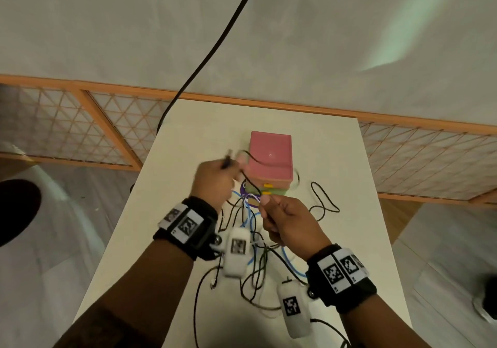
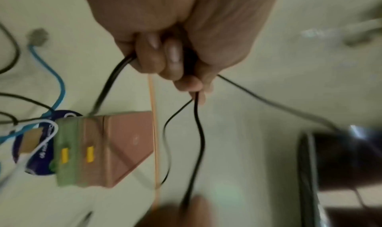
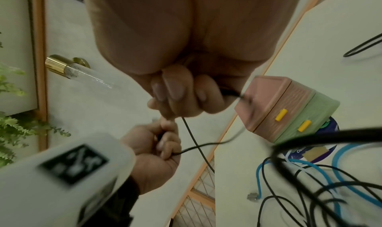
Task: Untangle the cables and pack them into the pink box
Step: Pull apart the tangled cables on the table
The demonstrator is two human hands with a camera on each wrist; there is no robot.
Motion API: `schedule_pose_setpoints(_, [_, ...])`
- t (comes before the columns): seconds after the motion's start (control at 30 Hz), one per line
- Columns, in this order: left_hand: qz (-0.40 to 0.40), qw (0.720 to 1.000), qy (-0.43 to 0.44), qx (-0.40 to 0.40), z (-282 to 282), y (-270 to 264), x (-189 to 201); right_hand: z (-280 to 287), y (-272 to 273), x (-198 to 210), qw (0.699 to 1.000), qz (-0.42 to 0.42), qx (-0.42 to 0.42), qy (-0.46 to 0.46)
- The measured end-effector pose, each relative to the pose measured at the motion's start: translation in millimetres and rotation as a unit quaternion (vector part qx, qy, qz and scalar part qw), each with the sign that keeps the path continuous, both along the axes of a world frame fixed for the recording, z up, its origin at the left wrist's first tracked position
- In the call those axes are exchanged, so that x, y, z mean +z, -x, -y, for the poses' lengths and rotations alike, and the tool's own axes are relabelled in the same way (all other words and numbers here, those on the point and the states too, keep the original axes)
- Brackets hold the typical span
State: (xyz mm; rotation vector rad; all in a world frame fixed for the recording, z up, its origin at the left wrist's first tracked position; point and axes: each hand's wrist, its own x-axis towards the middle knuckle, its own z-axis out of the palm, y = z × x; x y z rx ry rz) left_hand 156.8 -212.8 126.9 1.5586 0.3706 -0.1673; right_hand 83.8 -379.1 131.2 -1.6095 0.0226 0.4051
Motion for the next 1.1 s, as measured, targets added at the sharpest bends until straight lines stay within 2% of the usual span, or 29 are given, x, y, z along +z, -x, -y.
schedule_pose_setpoints(0.03, [-0.009, 0.998, 0.037, 0.058, -6.6, -8.3, -1.8, 1.9, 1.2, 1.2, 1.0, 0.0, 0.001, 0.004])
schedule_pose_setpoints(0.07, [-0.019, 0.995, 0.071, 0.064, -12.5, -11.8, -3.6, 3.2, 1.6, 2.2, 1.0, 0.001, -0.002, 0.005])
schedule_pose_setpoints(0.1, [-0.021, 0.996, 0.079, 0.016, -13.2, -9.4, -3.2, 3.8, 0.5, 2.6, 1.0, 0.002, -0.008, 0.001])
schedule_pose_setpoints(0.17, [-0.011, 0.988, 0.026, -0.15, -3.0, 9.8, -0.3, 2.2, -4.9, 0.4, 0.999, 0.002, -0.03, -0.017])
schedule_pose_setpoints(0.2, [0.002, 0.98, -0.011, -0.197, 4.9, 18.6, 0.7, 0.6, -8.0, -0.7, 0.999, 0.0, -0.037, -0.023])
schedule_pose_setpoints(0.23, [0.021, 0.979, -0.04, -0.197, 9.9, 20.1, -0.1, -0.8, -10.4, -1.2, 0.999, 0.002, -0.038, -0.021])
schedule_pose_setpoints(0.27, [0.038, 0.983, -0.051, -0.169, 12.8, 17.8, 0.2, -1.5, -12.0, -1.3, 0.999, 0.008, -0.033, -0.01])
schedule_pose_setpoints(0.33, [0.051, 0.996, -0.036, -0.057, 11.0, 6.6, -4.3, -0.5, -13.0, 1.0, 1.0, 0.015, -0.017, 0.009])
schedule_pose_setpoints(0.4, [0.017, 0.997, 0.03, 0.076, -0.3, -11.1, -9.3, 2.5, -11.5, 3.9, 1.0, 0.008, -0.006, 0.007])
schedule_pose_setpoints(0.43, [0.003, 0.993, 0.062, 0.103, -6.1, -17.0, -9.3, 3.1, -10.6, 3.8, 1.0, 0.008, -0.003, 0.01])
schedule_pose_setpoints(0.47, [-0.002, 0.994, 0.077, 0.076, -10.4, -18.0, -7.7, 2.6, -9.7, 2.7, 1.0, 0.01, -0.004, 0.016])
schedule_pose_setpoints(0.53, [-0.009, 0.995, 0.038, -0.088, -9.3, -6.3, -2.7, -0.3, -10.4, -2.1, 1.0, 0.012, -0.023, 0.012])
schedule_pose_setpoints(0.57, [-0.004, 0.984, 0.011, -0.175, -2.5, 3.4, 2.2, -2.0, -12.0, -4.6, 0.999, 0.008, -0.036, 0.001])
schedule_pose_setpoints(0.6, [0.014, 0.974, -0.014, -0.225, 4.6, 10.9, 4.6, -3.1, -13.7, -6.8, 0.999, 0.0, -0.042, -0.01])
schedule_pose_setpoints(0.63, [0.038, 0.974, -0.036, -0.219, 8.6, 12.5, 5.8, -3.4, -15.0, -8.0, 0.999, -0.007, -0.039, -0.022])
schedule_pose_setpoints(0.7, [0.047, 0.995, -0.048, -0.078, 5.4, 0.0, 2.8, -2.0, -13.4, -9.5, 0.999, -0.017, -0.02, -0.031])
schedule_pose_setpoints(0.77, [0.008, 0.997, 0.023, 0.067, -9.7, -19.0, -1.8, 1.2, -9.6, -9.0, 1.0, -0.016, -0.011, -0.021])
schedule_pose_setpoints(0.8, [-0.009, 0.996, 0.053, 0.064, -15.0, -22.2, -2.9, 2.0, -8.7, -8.5, 1.0, -0.014, -0.018, -0.019])
schedule_pose_setpoints(0.87, [-0.031, 0.996, 0.02, -0.087, -13.9, -9.2, -6.1, 1.5, -9.9, -8.9, 0.999, -0.01, -0.04, -0.028])
schedule_pose_setpoints(0.9, [-0.029, 0.984, -0.004, -0.173, -5.9, 3.2, -4.8, 0.6, -11.8, -9.8, 0.998, -0.009, -0.049, -0.035])
schedule_pose_setpoints(0.93, [-0.02, 0.975, -0.02, -0.221, 2.2, 12.7, -2.7, -0.3, -13.3, -10.6, 0.998, -0.009, -0.051, -0.04])
schedule_pose_setpoints(0.97, [-0.009, 0.975, -0.025, -0.219, 6.9, 14.3, -3.0, -0.5, -14.0, -11.3, 0.998, -0.009, -0.048, -0.046])
schedule_pose_setpoints(1.0, [0.001, 0.983, -0.024, -0.18, 9.2, 12.1, -2.6, -0.4, -13.5, -12.2, 0.998, -0.011, -0.041, -0.051])
schedule_pose_setpoints(1.07, [-0.005, 0.999, 0.0, -0.038, 5.9, -2.9, -4.2, 2.3, -10.0, -11.6, 0.998, -0.014, -0.023, -0.051])
schedule_pose_setpoints(1.1, [-0.022, 0.999, 0.034, 0.031, 1.0, -11.3, -4.3, 4.2, -7.6, -10.8, 0.999, -0.014, -0.018, -0.047])
